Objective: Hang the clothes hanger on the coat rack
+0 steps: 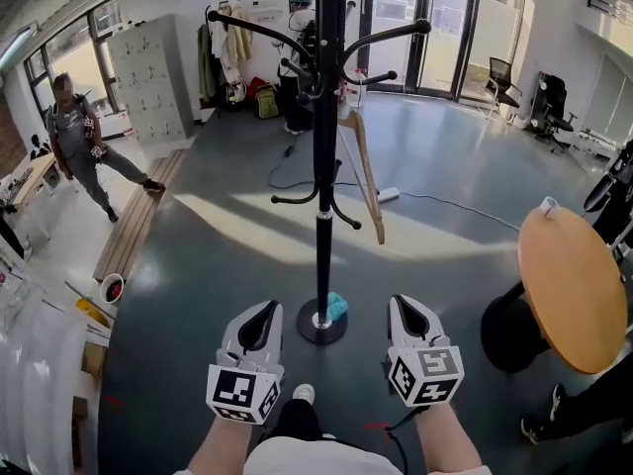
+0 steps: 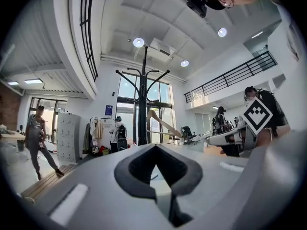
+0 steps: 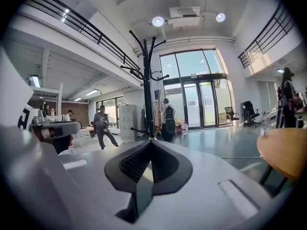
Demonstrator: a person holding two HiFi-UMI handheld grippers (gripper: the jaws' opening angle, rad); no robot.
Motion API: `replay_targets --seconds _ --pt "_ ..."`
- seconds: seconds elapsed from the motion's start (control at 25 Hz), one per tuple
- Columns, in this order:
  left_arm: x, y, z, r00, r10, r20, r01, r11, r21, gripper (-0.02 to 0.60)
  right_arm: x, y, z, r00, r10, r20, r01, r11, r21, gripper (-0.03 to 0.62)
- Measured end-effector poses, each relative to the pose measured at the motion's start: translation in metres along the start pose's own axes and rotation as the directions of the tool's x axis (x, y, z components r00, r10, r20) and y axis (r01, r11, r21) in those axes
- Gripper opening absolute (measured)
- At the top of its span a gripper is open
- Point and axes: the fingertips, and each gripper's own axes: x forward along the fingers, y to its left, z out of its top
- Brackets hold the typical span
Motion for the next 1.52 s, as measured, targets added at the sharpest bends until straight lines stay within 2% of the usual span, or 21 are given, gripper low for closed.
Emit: replay_targets --seconds 0.24,0.64,0.96,1.24,1.52 --pt "-0.027 -0.03 -0.019 0.999 -0.017 -0.034 0.017 1.0 -0.011 0.0 -0.029 0.012 -0.03 0.999 0.011 -0.047 -0.012 1.0 -0.018 0.026" --pt "-0.066 -0.055 -0.013 0.998 -0.063 -0.026 0.063 0.998 -0.004 0.0 -0.074 0.033 -0.044 0.999 -0.027 -0.045 0.027 1.0 -0.01 0.026" --pt "-0.129 -0.051 -0.02 0.996 -0.076 -0.052 0.074 0.997 -0.03 0.0 -0.114 0.081 -0.064 0.996 -0.04 -0.081 0.039 0.999 -0.021 0.027" --pt "-0.189 -0.053 -0.01 0.994 -0.097 -0.04 0.096 0.995 -0.03 0.0 -0.163 0.127 -0.077 0.994 -0.066 -0.084 0.063 0.998 -0.03 0.026" --pt "-0.231 -0.063 -0.015 0.992 -0.125 -0.035 0.123 0.991 -0.047 0.0 -0.206 0.155 -0.092 0.993 -0.089 -0.08 0.086 0.996 -0.035 0.026"
